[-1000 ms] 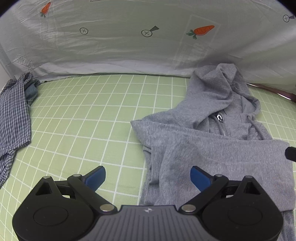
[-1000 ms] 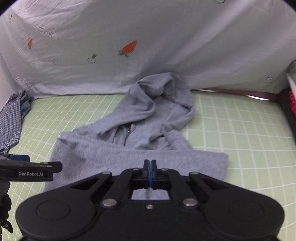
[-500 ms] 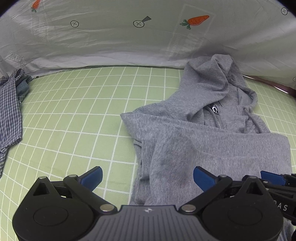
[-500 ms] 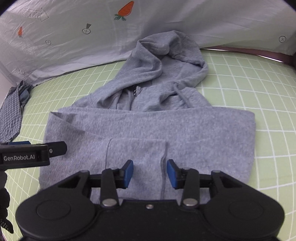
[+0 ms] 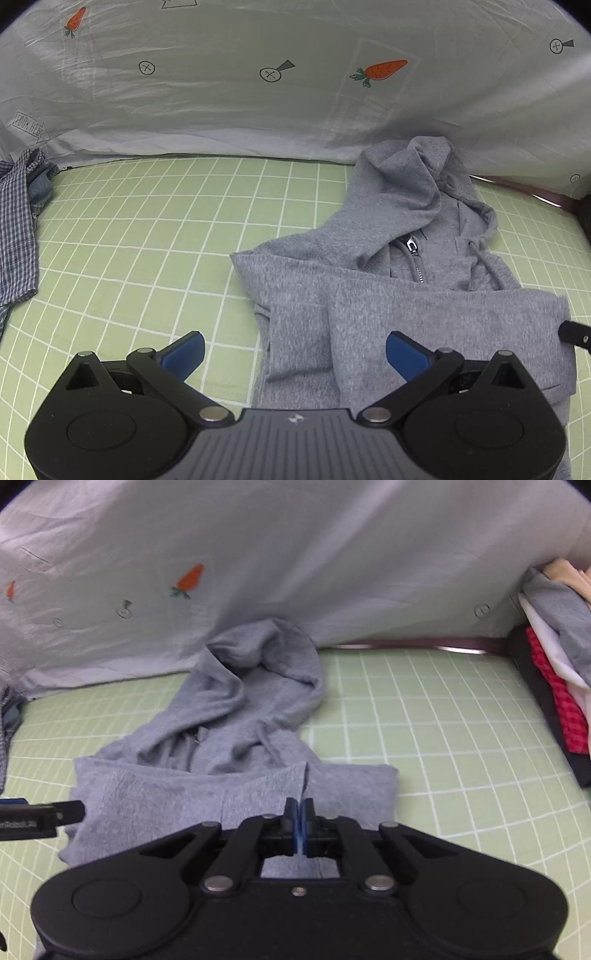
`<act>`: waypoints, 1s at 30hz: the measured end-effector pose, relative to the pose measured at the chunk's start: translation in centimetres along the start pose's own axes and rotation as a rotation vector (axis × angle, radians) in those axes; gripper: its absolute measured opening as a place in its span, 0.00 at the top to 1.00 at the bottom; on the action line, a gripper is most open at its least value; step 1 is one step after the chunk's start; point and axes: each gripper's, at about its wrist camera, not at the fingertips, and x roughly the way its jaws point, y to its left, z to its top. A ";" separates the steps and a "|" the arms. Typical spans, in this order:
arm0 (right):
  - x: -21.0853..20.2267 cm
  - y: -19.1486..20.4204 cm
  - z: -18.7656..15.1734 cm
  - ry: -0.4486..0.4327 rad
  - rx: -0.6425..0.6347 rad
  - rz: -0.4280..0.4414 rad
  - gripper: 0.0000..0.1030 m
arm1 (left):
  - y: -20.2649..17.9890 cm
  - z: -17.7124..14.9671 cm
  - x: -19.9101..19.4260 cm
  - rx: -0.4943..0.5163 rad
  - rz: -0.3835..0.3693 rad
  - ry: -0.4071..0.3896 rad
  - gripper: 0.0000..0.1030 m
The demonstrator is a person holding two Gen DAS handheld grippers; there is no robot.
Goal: Fold clothes
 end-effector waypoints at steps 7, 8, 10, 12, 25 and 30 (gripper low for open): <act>0.4 -1.5 -1.1 0.014 0.018 -0.044 0.25 | -0.5 -0.9 2.3 0.024 -0.017 0.130 0.00; 0.4 -1.4 -1.2 0.012 0.004 -0.038 0.22 | -0.5 -1.1 2.6 0.026 -0.023 0.145 0.01; 0.4 -1.1 -1.3 0.016 -0.011 -0.018 0.20 | -0.3 -1.6 3.1 0.028 -0.030 0.170 0.03; 0.5 -0.8 -1.3 0.022 -0.019 -0.004 0.17 | -0.1 -1.7 3.1 0.013 -0.048 0.176 0.10; 2.3 -0.4 2.3 -0.018 -0.037 -0.030 0.16 | 1.1 5.0 2.0 -0.080 -0.104 0.063 0.48; 5.4 -0.5 5.4 -0.039 -0.031 -0.036 0.16 | -0.6 8.4 4.6 -0.001 -0.089 0.044 0.53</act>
